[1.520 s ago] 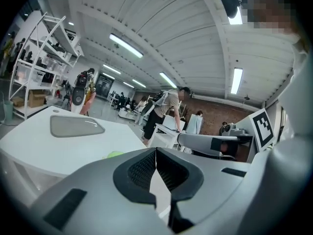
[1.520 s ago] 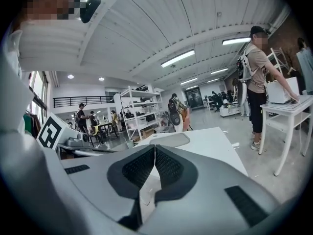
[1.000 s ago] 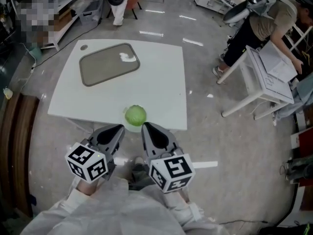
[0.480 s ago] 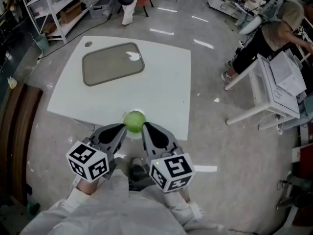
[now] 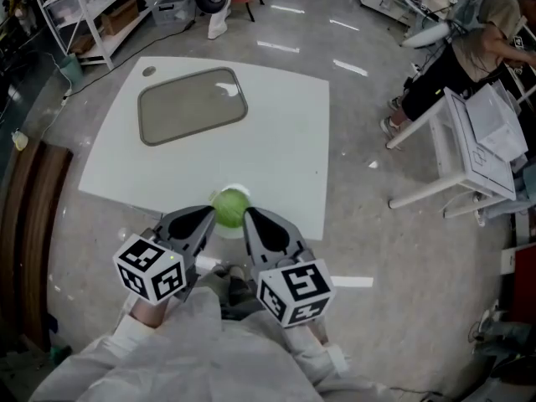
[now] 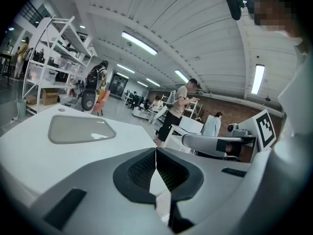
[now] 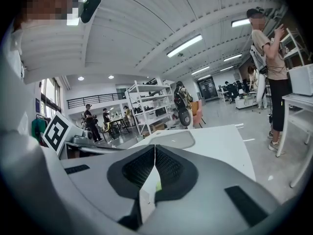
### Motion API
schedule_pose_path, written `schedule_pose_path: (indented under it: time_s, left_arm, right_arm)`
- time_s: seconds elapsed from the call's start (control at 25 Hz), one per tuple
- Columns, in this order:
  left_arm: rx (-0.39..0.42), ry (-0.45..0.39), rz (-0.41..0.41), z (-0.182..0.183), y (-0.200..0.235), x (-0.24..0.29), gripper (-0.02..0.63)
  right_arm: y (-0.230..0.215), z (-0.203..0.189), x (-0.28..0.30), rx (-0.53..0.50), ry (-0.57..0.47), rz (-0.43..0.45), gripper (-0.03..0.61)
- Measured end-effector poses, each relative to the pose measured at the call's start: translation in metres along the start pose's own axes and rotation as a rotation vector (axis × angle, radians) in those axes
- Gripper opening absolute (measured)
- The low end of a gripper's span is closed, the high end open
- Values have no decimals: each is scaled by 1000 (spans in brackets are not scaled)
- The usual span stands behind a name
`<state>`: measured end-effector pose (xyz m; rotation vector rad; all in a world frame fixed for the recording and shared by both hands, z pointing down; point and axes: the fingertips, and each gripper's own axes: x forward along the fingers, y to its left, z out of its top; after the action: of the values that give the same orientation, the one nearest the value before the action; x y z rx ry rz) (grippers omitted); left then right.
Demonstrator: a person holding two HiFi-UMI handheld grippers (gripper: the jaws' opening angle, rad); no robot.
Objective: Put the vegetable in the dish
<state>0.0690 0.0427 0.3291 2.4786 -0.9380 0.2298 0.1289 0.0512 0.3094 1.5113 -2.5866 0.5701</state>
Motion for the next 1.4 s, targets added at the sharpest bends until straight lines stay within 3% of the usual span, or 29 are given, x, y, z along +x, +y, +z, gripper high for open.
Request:
schedule_pose_path:
  time_s: [0.96,1.4]
  left_arm:
    - [-31,126,-119,-23,7,4,9]
    - [-121,190,-111,-62,20,14,9]
  right_arm:
    - [-5,-26,5,109,34,-105,15]
    - [-12,-59,7,170,83,-117,15]
